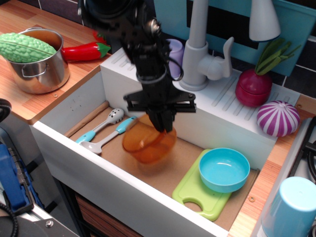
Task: Flip orange pot upright in sink
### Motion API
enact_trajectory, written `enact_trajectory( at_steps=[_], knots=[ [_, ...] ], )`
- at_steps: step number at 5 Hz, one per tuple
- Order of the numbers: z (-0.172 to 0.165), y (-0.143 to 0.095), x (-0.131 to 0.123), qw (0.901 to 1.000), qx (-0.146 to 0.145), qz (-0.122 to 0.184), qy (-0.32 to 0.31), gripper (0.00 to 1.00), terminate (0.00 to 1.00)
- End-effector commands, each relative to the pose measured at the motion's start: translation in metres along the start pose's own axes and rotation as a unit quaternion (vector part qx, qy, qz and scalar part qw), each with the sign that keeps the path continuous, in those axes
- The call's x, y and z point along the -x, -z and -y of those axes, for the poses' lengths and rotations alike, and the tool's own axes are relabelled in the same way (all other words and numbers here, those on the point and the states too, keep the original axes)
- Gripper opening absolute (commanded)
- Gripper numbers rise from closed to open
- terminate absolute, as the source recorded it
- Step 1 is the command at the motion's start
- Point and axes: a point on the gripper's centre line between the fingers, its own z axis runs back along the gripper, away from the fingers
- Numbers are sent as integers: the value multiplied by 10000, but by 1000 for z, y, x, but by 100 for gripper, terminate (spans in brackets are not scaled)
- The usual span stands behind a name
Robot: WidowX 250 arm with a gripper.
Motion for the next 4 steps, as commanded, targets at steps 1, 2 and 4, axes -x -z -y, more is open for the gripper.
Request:
enact_trajectory(
  at_steps=[1, 2, 4],
  knots=[
    [-1, -14, -7, 9997, 1, 238, 71, 100, 0],
    [-1, -14, -7, 9997, 1, 238, 71, 100, 0],
    [-1, -14, -7, 9997, 1, 238, 71, 100, 100]
  ],
)
